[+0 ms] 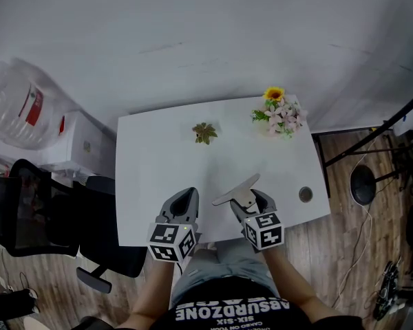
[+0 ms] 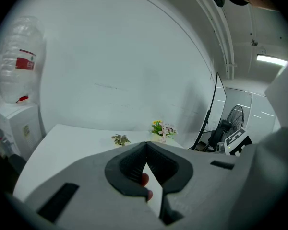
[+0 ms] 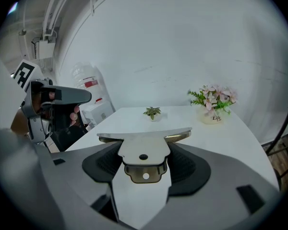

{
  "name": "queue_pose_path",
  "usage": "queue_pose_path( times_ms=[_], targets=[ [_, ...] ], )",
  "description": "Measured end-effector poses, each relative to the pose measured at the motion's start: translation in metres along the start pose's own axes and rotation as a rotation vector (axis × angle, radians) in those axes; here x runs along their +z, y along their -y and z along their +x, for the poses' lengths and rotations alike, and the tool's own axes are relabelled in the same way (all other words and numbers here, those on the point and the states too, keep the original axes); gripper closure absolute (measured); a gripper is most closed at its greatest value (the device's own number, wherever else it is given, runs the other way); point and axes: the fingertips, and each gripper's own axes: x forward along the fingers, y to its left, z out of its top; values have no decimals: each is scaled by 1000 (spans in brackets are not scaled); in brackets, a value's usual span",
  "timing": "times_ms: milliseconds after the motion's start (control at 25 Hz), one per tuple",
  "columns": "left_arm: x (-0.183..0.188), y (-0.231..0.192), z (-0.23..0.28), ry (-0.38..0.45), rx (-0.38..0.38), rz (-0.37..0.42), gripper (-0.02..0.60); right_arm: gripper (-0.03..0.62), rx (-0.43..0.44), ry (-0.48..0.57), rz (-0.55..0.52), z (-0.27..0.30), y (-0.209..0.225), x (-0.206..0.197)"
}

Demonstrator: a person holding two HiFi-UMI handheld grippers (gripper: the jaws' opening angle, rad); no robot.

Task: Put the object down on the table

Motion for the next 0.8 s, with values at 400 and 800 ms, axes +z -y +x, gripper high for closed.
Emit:
queue_pose_path(
  times_ms=[400,800],
  targets=[
    [1,-10,6,-7,25,-4,577,307,18,-45,7,18,6,-14],
    [-2,-14,17,-31,29,-6,577,307,32,-93,3,35,13,-26]
  ],
)
